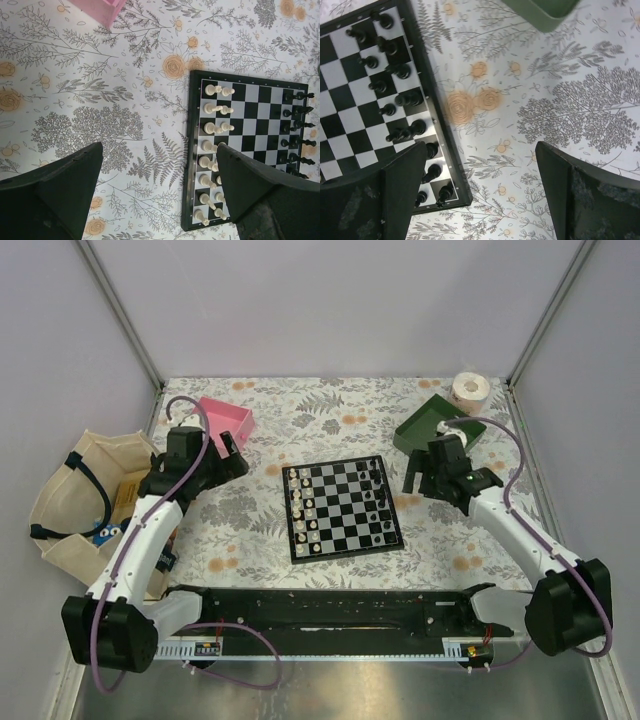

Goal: Set up the chess pieces on the board

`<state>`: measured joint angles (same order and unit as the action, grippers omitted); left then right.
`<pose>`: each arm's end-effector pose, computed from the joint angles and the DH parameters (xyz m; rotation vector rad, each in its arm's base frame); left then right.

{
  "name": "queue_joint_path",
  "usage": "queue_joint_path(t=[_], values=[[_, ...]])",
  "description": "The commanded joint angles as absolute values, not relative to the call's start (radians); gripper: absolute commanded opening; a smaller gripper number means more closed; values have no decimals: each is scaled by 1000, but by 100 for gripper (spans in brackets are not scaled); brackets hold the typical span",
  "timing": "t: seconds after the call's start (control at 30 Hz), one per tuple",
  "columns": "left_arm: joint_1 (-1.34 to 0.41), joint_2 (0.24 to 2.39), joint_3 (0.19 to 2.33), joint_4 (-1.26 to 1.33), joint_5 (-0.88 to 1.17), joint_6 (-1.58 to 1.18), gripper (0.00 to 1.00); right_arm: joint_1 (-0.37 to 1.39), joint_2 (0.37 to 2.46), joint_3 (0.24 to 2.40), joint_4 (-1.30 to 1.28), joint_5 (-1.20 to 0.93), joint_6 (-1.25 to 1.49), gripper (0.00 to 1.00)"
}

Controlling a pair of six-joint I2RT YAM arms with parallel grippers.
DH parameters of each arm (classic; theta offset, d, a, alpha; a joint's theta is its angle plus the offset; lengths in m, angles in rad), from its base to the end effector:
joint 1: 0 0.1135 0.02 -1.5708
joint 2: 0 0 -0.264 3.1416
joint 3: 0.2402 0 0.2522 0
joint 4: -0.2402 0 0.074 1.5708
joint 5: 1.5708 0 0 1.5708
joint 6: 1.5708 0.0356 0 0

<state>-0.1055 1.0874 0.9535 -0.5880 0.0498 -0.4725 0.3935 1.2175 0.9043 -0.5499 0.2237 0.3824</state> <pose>0.2288 -0.0260 0.3016 -0.3972 2.2832 -0.3538 0.2347 0.0889 0.2602 0.0865 2.4055 0.0860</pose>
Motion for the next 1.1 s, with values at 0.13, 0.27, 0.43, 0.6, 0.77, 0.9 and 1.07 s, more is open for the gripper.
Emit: queue_joint_path(t=[0.13,0.27,0.43,0.6,0.77,0.9,1.07], values=[[-215,1080,951,-486,-144,-557,99,189,1172,867,-517,104,483,100],[-277,1112,976,-468,-205,-564,99,172,1173,861,-493,81,476,99],[-321,1132,976,-416,-204,-560,99,182,1187,830,-384,-271,434,94],[-337,1163,976,-400,-199,-560,99,407,1265,937,-446,-198,382,84],[-344,1157,968,-402,-184,-548,99,587,1388,1037,-448,-172,428,69],[-344,1126,959,-413,-190,-531,99,742,1506,1117,-451,-118,445,66],[-345,1086,960,-446,-201,-511,99,822,1655,1201,-457,-52,483,60]])
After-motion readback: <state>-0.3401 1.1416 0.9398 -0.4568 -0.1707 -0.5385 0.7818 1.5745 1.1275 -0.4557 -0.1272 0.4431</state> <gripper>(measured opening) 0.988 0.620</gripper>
